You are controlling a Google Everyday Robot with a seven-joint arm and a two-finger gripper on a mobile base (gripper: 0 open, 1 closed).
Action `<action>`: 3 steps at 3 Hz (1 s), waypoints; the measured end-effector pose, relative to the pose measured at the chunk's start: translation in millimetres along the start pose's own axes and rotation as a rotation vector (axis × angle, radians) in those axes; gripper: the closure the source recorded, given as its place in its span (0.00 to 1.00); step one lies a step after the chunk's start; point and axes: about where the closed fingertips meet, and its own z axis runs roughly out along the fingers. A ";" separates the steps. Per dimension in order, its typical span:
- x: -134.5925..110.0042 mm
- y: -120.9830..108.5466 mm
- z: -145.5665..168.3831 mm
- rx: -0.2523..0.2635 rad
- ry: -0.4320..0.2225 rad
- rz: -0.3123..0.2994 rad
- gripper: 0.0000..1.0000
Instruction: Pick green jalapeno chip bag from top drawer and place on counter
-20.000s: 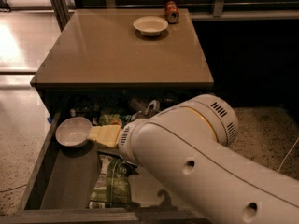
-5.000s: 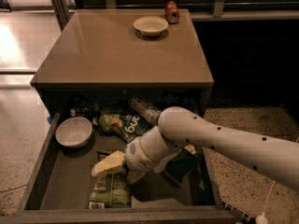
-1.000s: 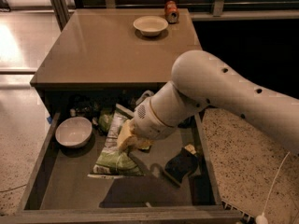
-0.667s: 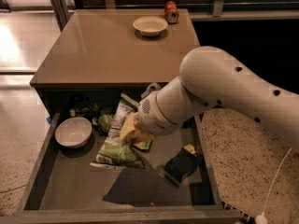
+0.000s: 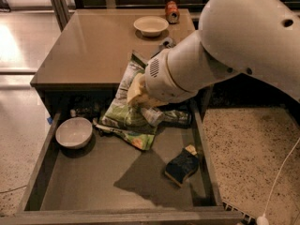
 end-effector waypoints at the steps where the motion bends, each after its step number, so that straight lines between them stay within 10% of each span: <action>1: 0.1 -0.9 -0.2 -0.001 0.002 -0.002 1.00; 3: 53.2 -5.0 23.6 0.006 0.029 0.016 1.00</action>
Offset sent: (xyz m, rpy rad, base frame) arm 0.0472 0.0197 0.0148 0.0354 -0.0269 -0.0001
